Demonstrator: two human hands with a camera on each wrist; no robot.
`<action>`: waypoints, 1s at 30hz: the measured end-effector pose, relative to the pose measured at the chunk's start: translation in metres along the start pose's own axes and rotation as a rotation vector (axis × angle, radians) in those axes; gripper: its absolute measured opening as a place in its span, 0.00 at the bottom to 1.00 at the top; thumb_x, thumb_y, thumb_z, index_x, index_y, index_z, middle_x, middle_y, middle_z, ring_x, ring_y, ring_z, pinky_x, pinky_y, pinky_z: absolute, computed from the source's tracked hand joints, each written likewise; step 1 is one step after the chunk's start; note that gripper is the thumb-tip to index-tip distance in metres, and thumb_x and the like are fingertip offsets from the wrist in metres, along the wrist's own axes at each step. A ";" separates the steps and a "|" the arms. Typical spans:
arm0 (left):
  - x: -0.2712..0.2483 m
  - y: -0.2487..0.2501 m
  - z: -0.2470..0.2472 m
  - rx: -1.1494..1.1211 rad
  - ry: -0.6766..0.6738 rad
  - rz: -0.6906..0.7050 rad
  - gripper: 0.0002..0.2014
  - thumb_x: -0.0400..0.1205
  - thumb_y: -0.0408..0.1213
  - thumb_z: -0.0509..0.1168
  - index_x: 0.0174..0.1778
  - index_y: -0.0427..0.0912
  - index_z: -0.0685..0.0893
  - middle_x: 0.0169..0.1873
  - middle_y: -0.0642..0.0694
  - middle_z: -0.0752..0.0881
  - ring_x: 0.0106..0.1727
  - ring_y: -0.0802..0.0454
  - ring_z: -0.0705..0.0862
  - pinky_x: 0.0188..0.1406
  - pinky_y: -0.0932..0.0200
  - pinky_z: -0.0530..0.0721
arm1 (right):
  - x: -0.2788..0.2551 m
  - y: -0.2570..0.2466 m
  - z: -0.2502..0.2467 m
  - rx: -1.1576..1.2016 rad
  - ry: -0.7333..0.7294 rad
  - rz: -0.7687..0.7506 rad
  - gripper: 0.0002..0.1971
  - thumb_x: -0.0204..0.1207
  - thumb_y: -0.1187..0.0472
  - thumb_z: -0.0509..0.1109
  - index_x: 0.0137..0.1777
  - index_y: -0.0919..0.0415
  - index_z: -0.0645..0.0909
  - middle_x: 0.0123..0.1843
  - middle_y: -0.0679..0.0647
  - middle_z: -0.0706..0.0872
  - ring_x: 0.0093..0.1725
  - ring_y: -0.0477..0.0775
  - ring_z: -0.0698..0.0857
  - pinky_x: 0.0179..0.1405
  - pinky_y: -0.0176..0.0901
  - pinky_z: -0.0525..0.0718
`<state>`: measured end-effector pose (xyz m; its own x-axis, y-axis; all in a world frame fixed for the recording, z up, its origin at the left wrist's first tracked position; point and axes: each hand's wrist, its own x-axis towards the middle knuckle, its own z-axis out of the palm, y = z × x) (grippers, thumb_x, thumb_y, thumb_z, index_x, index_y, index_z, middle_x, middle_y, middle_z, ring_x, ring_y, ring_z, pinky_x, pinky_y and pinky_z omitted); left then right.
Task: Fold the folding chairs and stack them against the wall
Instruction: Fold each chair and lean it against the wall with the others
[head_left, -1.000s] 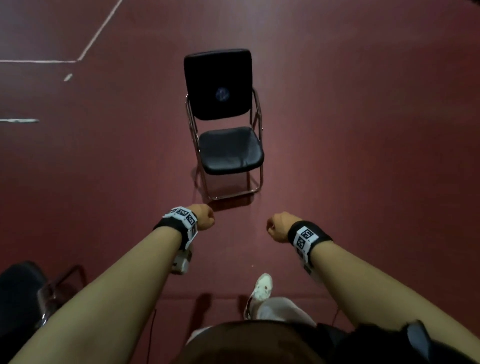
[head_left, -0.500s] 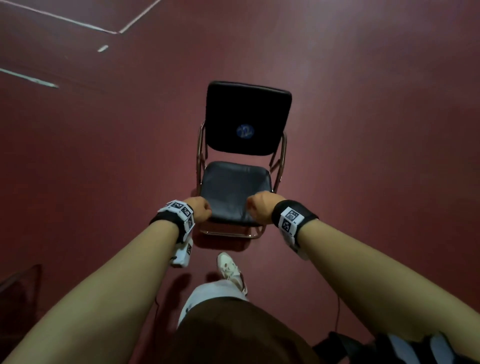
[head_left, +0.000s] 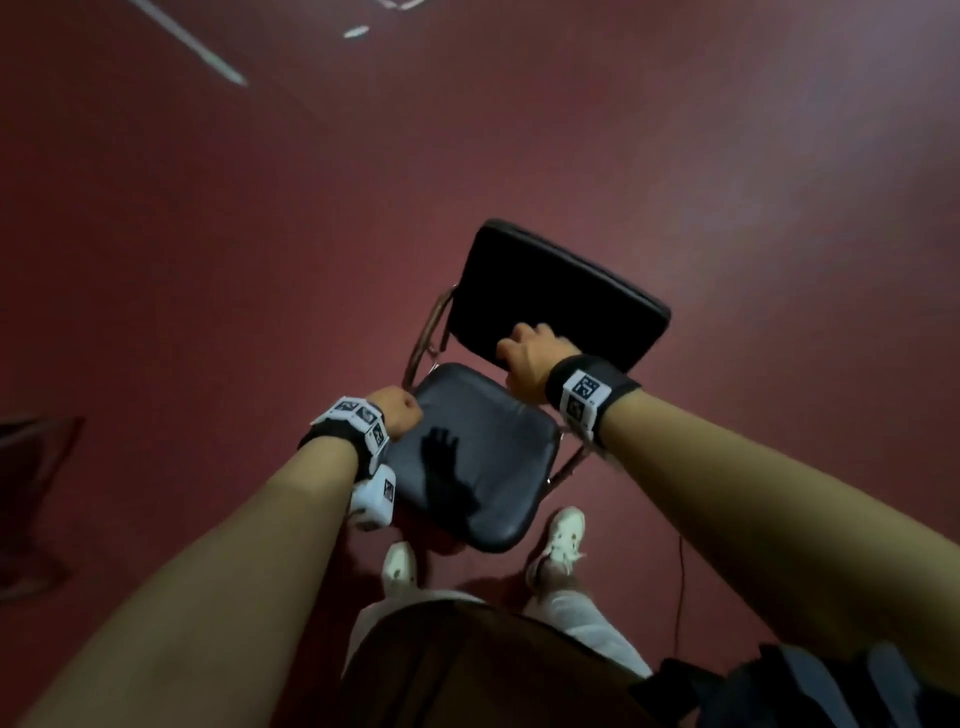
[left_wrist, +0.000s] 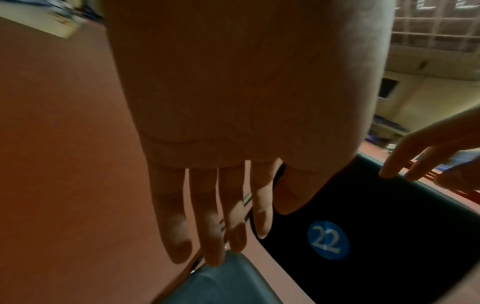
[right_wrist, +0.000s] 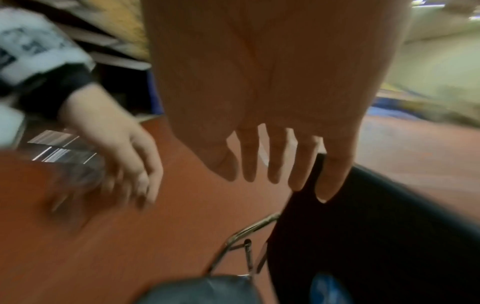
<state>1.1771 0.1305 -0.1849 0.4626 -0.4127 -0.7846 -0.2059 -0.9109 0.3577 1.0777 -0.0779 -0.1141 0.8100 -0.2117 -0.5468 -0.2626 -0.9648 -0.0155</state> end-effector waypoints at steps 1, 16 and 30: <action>0.005 0.003 0.004 -0.084 0.035 -0.053 0.13 0.85 0.39 0.62 0.53 0.38 0.91 0.46 0.40 0.91 0.48 0.41 0.90 0.42 0.59 0.82 | 0.011 0.007 -0.008 -0.050 0.031 -0.047 0.21 0.78 0.56 0.62 0.71 0.52 0.77 0.71 0.60 0.74 0.68 0.67 0.74 0.61 0.62 0.79; 0.068 -0.009 0.228 -1.377 0.152 -0.778 0.17 0.78 0.53 0.68 0.53 0.44 0.80 0.51 0.42 0.82 0.47 0.44 0.84 0.43 0.47 0.86 | 0.103 0.066 0.031 -0.142 0.030 -0.306 0.26 0.74 0.51 0.68 0.73 0.54 0.74 0.73 0.61 0.70 0.72 0.70 0.67 0.69 0.75 0.70; 0.194 -0.089 0.379 -1.325 0.115 -0.813 0.48 0.64 0.63 0.75 0.74 0.35 0.76 0.63 0.33 0.85 0.59 0.31 0.86 0.65 0.37 0.84 | 0.108 0.091 0.129 -0.119 -0.086 -0.327 0.25 0.79 0.47 0.64 0.77 0.49 0.72 0.76 0.54 0.72 0.74 0.66 0.68 0.69 0.66 0.75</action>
<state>0.9585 0.1301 -0.5609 0.1422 0.2304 -0.9626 0.9747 -0.2019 0.0957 1.0737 -0.1686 -0.2827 0.7926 0.1207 -0.5976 0.0706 -0.9918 -0.1067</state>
